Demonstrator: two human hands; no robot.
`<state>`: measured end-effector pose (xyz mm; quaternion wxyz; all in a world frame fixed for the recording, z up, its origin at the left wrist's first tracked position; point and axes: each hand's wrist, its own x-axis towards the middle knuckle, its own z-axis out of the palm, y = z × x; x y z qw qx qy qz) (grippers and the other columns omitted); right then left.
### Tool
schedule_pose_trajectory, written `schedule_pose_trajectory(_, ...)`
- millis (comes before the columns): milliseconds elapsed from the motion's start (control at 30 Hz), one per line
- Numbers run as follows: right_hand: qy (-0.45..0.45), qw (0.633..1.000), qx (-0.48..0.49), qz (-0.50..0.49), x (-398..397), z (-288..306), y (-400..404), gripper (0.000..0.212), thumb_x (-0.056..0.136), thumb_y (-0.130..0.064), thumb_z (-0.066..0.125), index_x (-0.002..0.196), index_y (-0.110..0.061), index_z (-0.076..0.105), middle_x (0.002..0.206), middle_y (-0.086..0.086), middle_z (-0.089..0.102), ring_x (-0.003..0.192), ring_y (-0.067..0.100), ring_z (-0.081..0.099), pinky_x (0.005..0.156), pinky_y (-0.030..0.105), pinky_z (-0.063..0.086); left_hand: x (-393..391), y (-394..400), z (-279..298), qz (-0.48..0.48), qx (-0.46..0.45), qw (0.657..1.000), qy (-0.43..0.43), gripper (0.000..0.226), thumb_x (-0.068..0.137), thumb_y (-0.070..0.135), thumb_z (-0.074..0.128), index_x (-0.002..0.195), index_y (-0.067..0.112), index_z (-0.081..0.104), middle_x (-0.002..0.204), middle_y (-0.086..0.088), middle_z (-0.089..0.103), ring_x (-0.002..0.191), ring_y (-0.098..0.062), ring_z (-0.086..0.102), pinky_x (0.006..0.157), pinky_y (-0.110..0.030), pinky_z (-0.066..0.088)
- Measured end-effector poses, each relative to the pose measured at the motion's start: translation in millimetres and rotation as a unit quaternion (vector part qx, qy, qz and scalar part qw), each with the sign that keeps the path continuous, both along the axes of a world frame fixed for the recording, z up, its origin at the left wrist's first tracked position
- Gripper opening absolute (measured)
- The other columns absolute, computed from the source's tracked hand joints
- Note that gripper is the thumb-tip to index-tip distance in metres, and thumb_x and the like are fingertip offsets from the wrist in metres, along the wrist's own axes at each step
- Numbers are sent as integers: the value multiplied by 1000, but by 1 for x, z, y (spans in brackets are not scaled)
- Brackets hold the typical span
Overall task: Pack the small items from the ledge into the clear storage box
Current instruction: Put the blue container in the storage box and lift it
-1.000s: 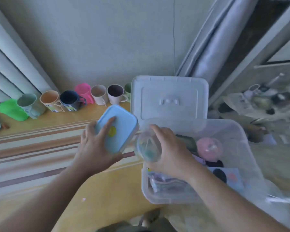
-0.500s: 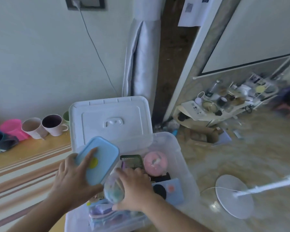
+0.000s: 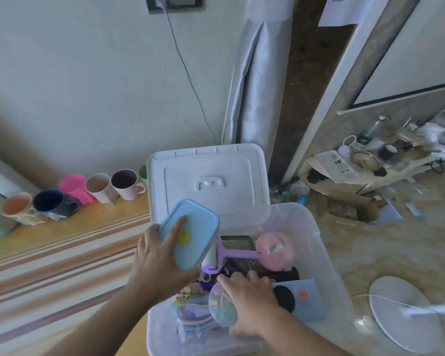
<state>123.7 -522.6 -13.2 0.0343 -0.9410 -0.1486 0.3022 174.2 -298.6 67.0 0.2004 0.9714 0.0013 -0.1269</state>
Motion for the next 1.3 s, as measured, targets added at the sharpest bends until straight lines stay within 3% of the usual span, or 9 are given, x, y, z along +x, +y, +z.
schedule_pose_trajectory(233, 52, 998, 36, -26, 10, 8, -17, 130, 66, -61, 82, 160, -49, -8, 158, -3, 30, 137, 34, 36, 109, 56, 34, -2, 2, -2, -19, -13, 1000, -14, 115, 55, 71, 63, 152, 58, 4, 141, -4, 18, 133, -31, 28, 113, -45, 34)
schedule_pose_trajectory(333, 31, 946, 285, -153, 25, 32, -36, 90, 69, -54, 82, 148, -54, 38, 149, -18, 51, 140, 11, 46, 115, 46, 40, -8, -1, -9, -89, 26, 995, -47, 117, 52, 72, 66, 153, 55, 10, 140, -5, 25, 126, -33, 36, 106, -46, 40)
schedule_pose_trajectory(400, 4, 907, 340, -250, 34, 40, -52, 88, 69, -61, 83, 145, -64, 37, 145, -26, 52, 141, -2, 43, 117, 38, 39, -13, -5, -17, -178, 66, 978, -92, 117, 50, 66, 67, 155, 51, 18, 141, -11, 32, 121, -35, 42, 102, -48, 43)
schedule_pose_trajectory(533, -44, 965, 225, -128, 40, 43, -52, 117, 76, -60, 81, 165, -46, 6, 162, -24, 24, 146, 0, 23, 115, 30, 26, -8, -19, -33, -302, 125, 940, -99, 116, 49, 53, 71, 154, 48, 19, 144, -17, 35, 124, -39, 39, 107, -52, 37)
schedule_pose_trajectory(700, -80, 957, 243, -140, 62, 31, -11, 106, 83, -51, 77, 164, -37, 11, 164, -8, 23, 144, 19, 37, 112, 36, 42, 22, -18, -35, -279, 158, 943, -89, 110, 55, 67, 67, 152, 50, 19, 145, -16, 31, 129, -40, 34, 115, -52, 26)
schedule_pose_trajectory(867, -92, 929, 285, -217, 75, 11, 11, 88, 90, -43, 76, 161, -21, 29, 158, 0, 33, 142, 19, 39, 107, 26, 35, 35, -8, -48, -247, 147, 956, -52, 105, 64, 47, 69, 154, 48, 16, 161, -14, 12, 148, -41, 11, 123, -55, 11)
schedule_pose_trajectory(967, -62, 933, 276, -224, 69, -3, 17, 78, 97, -47, 70, 161, -20, 34, 158, 2, 36, 143, 18, 38, 104, 26, 34, 24, -4, -71, -275, 175, 945, 4, 102, 87, 29, 62, 159, 39, -9, 167, -14, -17, 152, -41, -19, 125, -56, 4)
schedule_pose_trajectory(1067, -82, 929, 280, -229, 65, -11, 28, 75, 98, -49, 68, 160, -23, 34, 155, 2, 39, 140, 20, 42, 106, 34, 41, 10, -12, -78, -247, 227, 942, 29, 106, 96, 26, 56, 151, 36, -33, 162, -15, -34, 150, -44, -23, 124, -59, 0)
schedule_pose_trajectory(1300, -105, 927, 296, -206, 52, -20, 23, 74, 98, -52, 66, 160, -32, 32, 159, -4, 33, 141, 20, 40, 108, 38, 44, -10, -18, -79, -213, 253, 942, 56, 104, 100, 24, 49, 144, 33, -45, 158, -13, -41, 151, -44, -21, 123, -59, -1)
